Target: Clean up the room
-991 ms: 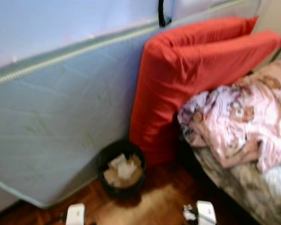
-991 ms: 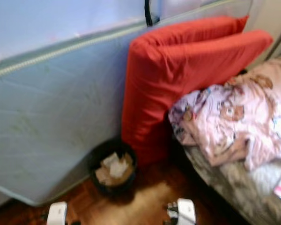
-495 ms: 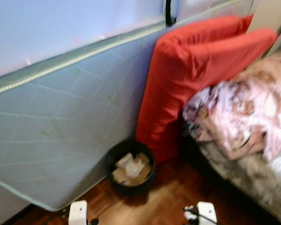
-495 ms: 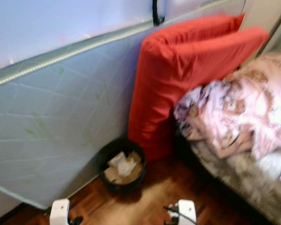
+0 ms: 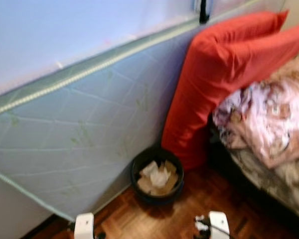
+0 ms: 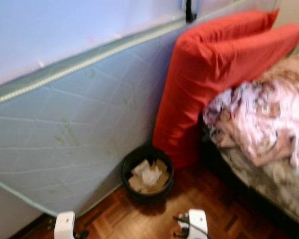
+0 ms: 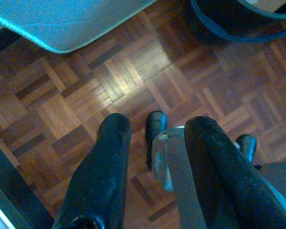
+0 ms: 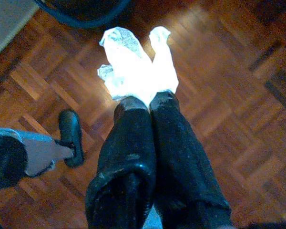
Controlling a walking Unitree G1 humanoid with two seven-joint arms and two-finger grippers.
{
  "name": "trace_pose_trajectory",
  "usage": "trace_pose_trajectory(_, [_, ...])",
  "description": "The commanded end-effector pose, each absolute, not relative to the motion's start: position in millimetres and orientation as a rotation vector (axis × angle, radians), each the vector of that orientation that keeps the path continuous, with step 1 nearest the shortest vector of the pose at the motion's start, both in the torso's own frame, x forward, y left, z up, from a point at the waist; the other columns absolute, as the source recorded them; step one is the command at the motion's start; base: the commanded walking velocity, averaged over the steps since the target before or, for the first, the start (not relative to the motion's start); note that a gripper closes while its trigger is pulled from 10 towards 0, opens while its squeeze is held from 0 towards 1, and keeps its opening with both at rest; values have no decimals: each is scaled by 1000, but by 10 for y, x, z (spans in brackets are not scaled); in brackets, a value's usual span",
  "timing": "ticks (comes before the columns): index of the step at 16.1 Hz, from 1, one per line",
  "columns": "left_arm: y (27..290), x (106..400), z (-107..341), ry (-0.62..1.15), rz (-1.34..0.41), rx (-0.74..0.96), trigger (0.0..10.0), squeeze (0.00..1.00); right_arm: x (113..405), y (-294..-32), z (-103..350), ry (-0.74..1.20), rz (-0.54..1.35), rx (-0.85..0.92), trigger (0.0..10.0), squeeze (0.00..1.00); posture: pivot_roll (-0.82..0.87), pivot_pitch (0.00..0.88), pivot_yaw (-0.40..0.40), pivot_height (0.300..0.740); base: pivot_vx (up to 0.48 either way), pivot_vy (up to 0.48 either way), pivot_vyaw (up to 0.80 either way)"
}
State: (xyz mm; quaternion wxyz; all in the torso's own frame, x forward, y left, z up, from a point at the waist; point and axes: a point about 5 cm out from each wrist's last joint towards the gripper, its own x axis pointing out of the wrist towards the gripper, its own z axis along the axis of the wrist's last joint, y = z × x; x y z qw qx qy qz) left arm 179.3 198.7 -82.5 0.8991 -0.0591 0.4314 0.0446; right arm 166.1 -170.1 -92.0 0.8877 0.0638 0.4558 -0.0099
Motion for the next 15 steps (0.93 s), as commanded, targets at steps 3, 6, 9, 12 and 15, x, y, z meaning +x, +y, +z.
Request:
trace_pose_trajectory(3, [1967,1718,-869,930,90,-124,10000,0,1601,-1745,-944,970,-26,120,10000,0,5,87,12,740,0,0,0])
trace_pose_trajectory(6, [2052,1682,-870,937,106,-133,10000,0,1588,-1739,-947,965,-11,103,10000,0,3,84,14,740,0,0,533])
trace_pose_trajectory(9, [2120,1650,-871,940,115,-135,10000,0,1566,-1734,-956,970,-15,127,10000,0,3,84,13,740,0,0,456])
trace_pose_trajectory(12, [2060,1688,-867,936,109,-137,10000,0,1549,-1747,-961,973,-22,134,10000,0,2,78,13,740,0,0,0])
trace_pose_trajectory(15, [2051,1688,-868,935,107,-139,10000,0,1559,-1747,-953,960,3,103,10000,0,1,69,11,740,0,0,219])
